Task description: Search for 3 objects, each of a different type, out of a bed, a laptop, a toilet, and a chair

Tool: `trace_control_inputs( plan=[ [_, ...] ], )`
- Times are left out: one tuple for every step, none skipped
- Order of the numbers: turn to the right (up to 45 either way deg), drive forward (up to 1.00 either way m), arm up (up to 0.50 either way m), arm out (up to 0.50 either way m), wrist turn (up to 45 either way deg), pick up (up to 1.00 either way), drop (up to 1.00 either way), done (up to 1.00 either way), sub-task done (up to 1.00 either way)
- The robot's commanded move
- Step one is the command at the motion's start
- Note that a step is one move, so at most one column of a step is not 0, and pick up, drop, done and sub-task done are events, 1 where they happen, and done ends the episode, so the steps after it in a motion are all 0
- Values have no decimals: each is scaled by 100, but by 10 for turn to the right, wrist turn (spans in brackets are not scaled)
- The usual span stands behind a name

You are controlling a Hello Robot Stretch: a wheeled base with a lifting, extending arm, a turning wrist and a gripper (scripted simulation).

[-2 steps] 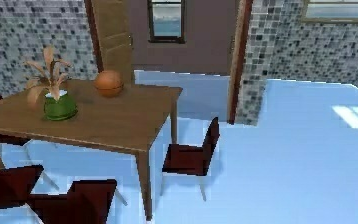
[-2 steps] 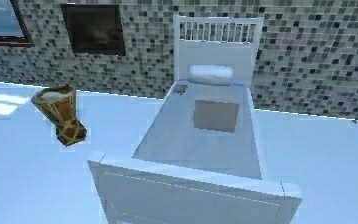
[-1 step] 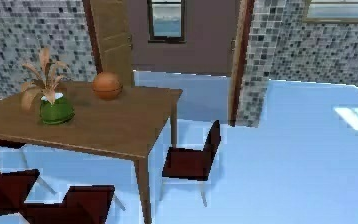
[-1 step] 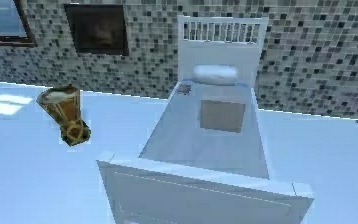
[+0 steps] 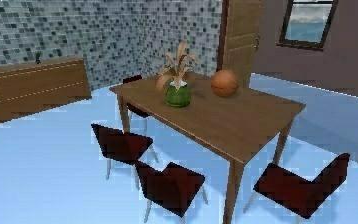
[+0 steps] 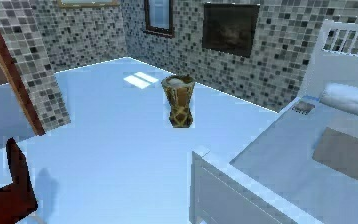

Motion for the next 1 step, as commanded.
trace_control_inputs(
  plan=[
    [0,0,0,0,0,0,0,100,0]
  ],
)
